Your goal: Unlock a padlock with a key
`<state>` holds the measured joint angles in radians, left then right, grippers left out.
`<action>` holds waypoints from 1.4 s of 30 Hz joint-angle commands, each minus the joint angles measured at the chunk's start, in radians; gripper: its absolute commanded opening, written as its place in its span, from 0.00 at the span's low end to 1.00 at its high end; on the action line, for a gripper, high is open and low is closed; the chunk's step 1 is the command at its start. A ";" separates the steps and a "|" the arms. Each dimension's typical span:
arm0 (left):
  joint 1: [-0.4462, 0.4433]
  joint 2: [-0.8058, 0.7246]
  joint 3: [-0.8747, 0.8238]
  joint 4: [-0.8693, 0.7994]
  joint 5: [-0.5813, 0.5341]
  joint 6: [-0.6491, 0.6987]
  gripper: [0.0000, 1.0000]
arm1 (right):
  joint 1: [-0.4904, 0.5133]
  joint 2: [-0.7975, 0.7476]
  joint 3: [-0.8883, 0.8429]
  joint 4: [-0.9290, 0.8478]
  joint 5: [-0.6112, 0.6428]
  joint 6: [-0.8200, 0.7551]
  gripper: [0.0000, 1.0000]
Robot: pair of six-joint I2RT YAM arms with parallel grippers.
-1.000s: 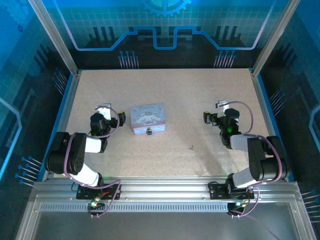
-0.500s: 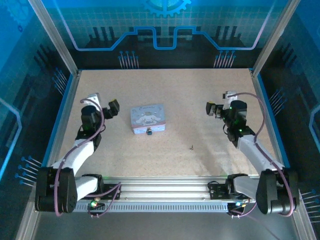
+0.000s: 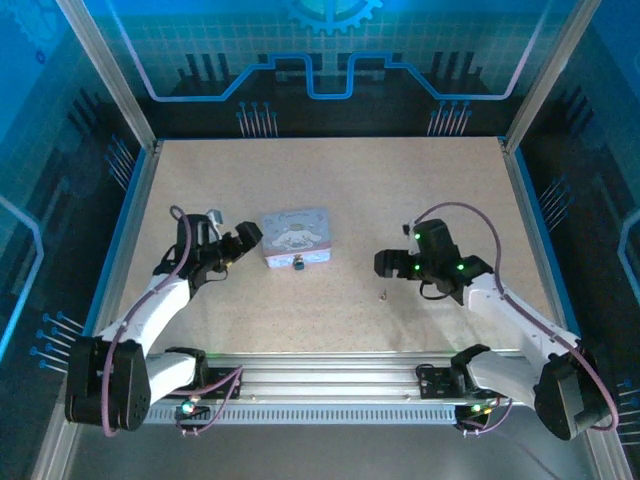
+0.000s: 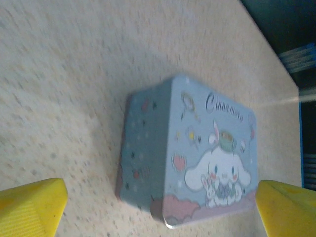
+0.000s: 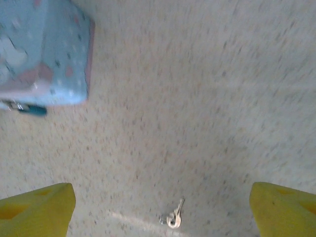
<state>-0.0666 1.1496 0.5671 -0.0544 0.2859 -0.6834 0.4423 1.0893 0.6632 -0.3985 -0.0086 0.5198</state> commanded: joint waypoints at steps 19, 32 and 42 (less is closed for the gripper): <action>-0.180 0.308 0.150 0.099 0.011 -0.009 0.99 | 0.193 0.193 0.013 -0.049 0.082 0.108 0.84; -0.192 0.510 0.387 0.075 0.026 0.083 0.99 | 0.213 0.231 0.036 -0.080 0.121 0.123 0.81; -0.262 0.669 0.563 0.050 0.027 0.119 0.99 | 0.224 0.273 0.050 -0.098 0.131 0.138 0.68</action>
<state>-0.3103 1.7836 1.0798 0.0082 0.2855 -0.5964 0.6518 1.3460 0.6838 -0.4644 0.1059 0.6395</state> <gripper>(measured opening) 0.990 0.698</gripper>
